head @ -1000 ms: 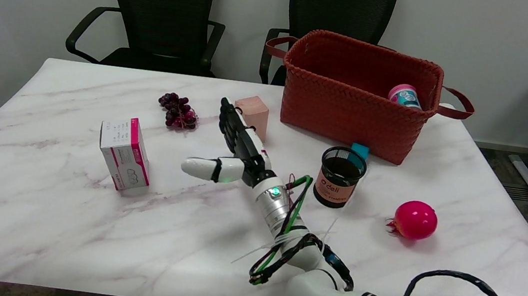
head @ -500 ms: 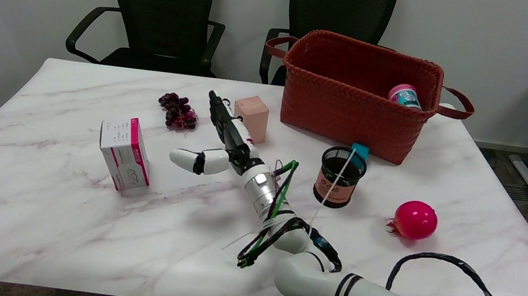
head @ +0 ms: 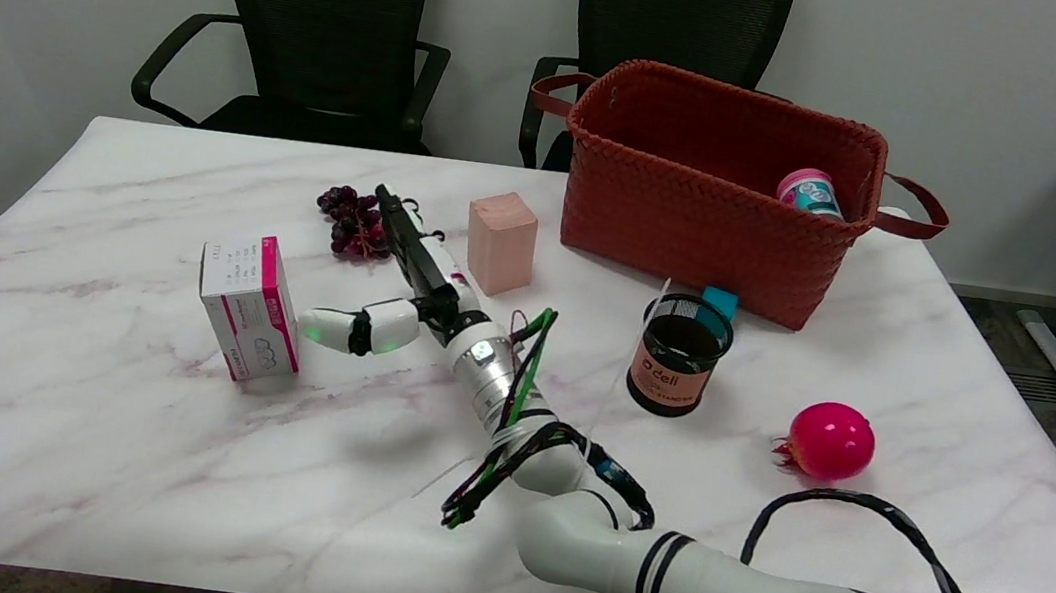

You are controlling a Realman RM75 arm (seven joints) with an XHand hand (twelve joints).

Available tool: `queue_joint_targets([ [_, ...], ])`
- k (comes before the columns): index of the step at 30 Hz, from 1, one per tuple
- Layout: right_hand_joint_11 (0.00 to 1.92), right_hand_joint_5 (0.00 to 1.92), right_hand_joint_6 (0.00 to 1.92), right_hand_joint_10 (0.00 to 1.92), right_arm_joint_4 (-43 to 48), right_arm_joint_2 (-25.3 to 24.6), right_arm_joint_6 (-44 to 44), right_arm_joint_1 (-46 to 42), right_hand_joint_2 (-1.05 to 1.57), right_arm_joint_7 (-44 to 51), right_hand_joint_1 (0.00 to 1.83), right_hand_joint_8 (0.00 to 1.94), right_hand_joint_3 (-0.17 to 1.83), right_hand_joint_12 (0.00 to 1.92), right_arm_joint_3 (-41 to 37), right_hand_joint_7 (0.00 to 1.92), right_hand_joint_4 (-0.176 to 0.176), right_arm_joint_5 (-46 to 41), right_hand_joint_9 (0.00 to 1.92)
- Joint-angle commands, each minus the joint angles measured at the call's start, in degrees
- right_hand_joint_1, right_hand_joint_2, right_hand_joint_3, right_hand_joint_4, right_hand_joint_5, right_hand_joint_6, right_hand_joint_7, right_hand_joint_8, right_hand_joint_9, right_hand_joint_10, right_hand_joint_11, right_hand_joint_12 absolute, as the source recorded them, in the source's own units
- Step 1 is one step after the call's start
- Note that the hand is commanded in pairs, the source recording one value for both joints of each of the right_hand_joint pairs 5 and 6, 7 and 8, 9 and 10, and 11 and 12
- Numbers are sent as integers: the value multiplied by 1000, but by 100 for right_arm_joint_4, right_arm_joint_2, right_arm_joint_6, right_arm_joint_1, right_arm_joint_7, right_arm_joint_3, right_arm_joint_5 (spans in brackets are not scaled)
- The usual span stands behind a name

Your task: Pick up the white paper box.

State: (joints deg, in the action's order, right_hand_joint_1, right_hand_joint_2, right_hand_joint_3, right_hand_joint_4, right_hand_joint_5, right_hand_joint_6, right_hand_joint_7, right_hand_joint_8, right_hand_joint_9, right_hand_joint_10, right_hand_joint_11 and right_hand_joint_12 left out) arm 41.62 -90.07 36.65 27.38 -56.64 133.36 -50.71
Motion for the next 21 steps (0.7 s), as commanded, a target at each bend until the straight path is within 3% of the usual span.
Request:
queue_joint_targets([
  [1,0,0,0,0,-723,-591,-187,407,-61,386,1228,0,863,0,49,0,0,15,0],
  [14,32,0,0,0,-1530,-1023,-322,834,-251,346,1198,0,951,32,20,0,0,-33,0],
  [17,9,0,0,0,-1699,-1128,-322,889,-243,346,1193,0,852,9,-25,0,0,-41,0],
  [21,0,0,0,0,-1932,-1260,-322,1036,-261,346,1182,0,869,0,-25,0,0,-41,0],
])
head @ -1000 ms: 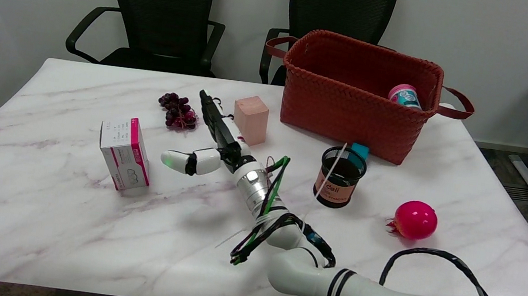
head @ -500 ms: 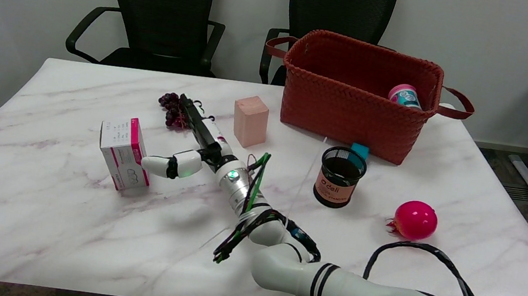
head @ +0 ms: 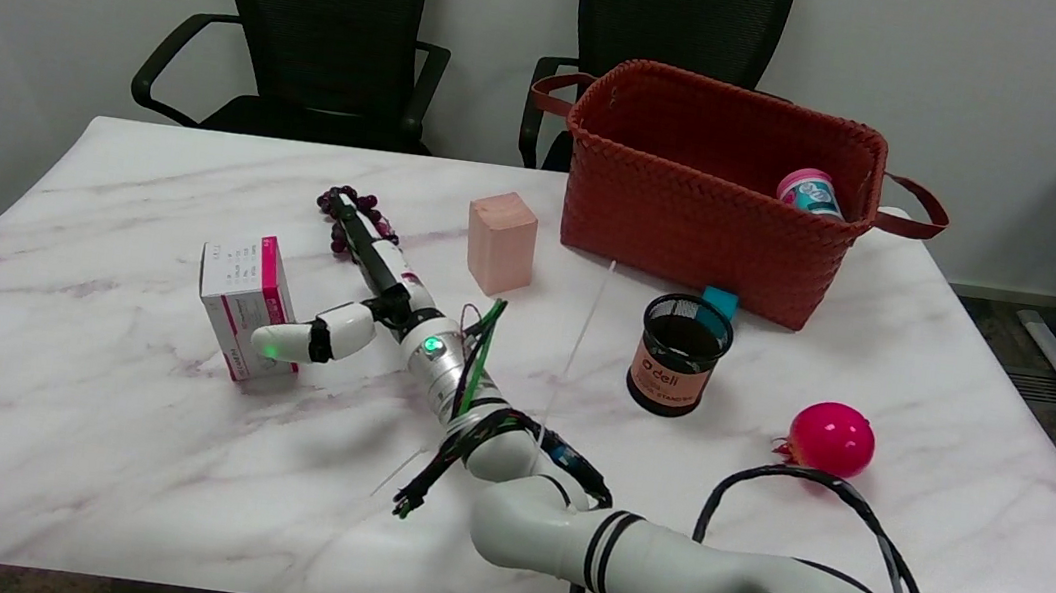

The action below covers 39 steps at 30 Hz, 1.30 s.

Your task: Pick up the white paper box.

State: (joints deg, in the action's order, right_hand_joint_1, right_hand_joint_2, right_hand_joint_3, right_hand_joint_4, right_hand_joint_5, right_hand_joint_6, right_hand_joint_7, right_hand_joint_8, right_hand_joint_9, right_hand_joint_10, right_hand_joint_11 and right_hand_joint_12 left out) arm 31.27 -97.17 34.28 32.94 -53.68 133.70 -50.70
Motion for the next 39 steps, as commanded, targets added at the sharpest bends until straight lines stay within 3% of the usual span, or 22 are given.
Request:
queue_joint_targets([
  [1,0,0,0,0,-931,-571,-85,508,-268,50,1173,0,874,0,-59,0,0,-42,0],
  [31,0,29,29,0,-1495,-1134,-428,805,-248,50,1162,0,729,0,-251,0,0,-50,0],
  [39,0,53,53,0,-1742,-1227,-574,876,-93,89,1179,0,466,0,-270,0,0,-50,0],
])
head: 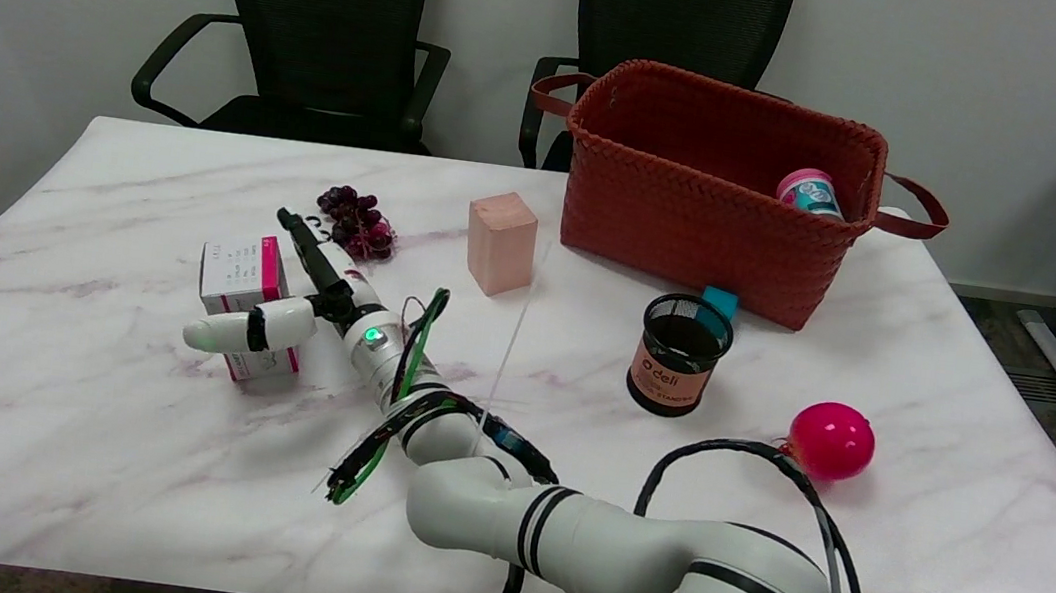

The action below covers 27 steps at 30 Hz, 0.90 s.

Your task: Pick up the white paper box.

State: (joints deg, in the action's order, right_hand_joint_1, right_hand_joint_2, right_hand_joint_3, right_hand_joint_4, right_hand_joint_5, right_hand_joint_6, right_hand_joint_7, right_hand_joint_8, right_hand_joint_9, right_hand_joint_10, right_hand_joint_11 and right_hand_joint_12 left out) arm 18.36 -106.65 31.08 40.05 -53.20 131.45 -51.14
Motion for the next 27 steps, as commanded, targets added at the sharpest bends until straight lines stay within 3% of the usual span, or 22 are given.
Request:
queue_joint_targets([
  [1,0,53,53,0,-466,-279,-271,164,-77,41,1182,0,448,0,-63,0,0,-6,0],
  [14,0,60,60,24,-521,-287,-300,155,58,39,1172,32,385,0,-234,32,0,-15,24],
  [20,0,83,83,39,-519,-295,-297,140,97,41,1153,77,244,0,-242,77,0,-168,39],
  [22,0,99,99,121,-505,-295,-282,139,126,41,1148,317,190,0,-242,317,0,-204,121],
  [27,36,106,106,348,-449,-304,-176,100,158,2,1147,519,94,36,-242,519,0,-426,348],
])
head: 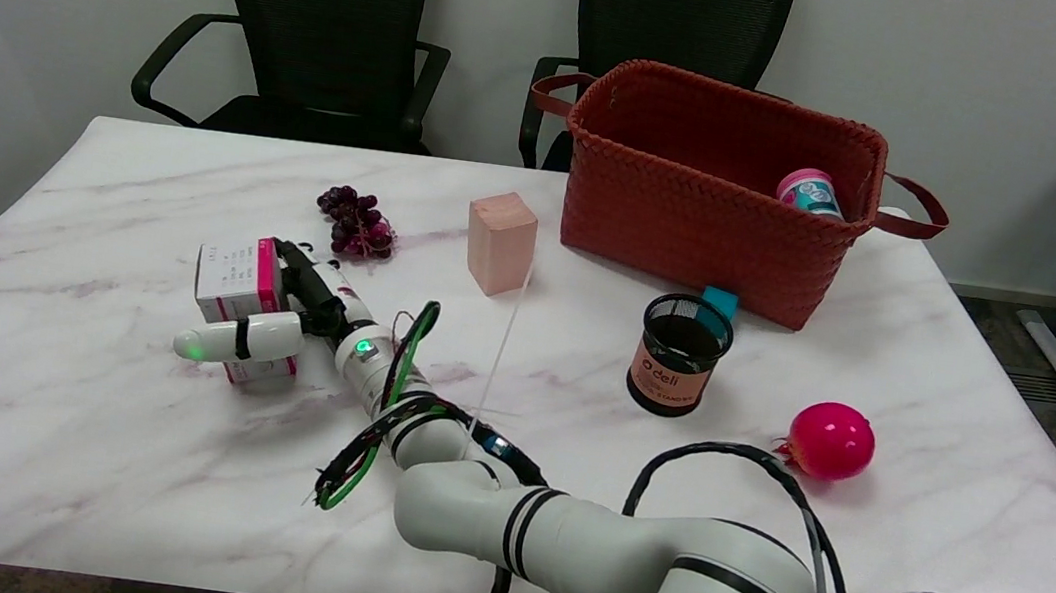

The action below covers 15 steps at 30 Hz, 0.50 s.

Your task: Pick up the white paper box.

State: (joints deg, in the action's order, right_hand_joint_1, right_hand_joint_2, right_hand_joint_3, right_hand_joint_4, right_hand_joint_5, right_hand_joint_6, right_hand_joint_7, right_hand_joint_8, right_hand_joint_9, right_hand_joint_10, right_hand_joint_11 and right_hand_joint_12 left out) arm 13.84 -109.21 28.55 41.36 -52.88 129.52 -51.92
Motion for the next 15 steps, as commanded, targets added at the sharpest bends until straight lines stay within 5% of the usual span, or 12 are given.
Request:
queue_joint_targets([
  [1,58,106,106,375,3,-56,105,-32,154,-30,1151,540,76,58,-49,540,0,-392,375],
  [15,80,123,123,554,99,-71,153,-79,-13,3,1149,718,-175,80,-49,718,0,-703,554],
])
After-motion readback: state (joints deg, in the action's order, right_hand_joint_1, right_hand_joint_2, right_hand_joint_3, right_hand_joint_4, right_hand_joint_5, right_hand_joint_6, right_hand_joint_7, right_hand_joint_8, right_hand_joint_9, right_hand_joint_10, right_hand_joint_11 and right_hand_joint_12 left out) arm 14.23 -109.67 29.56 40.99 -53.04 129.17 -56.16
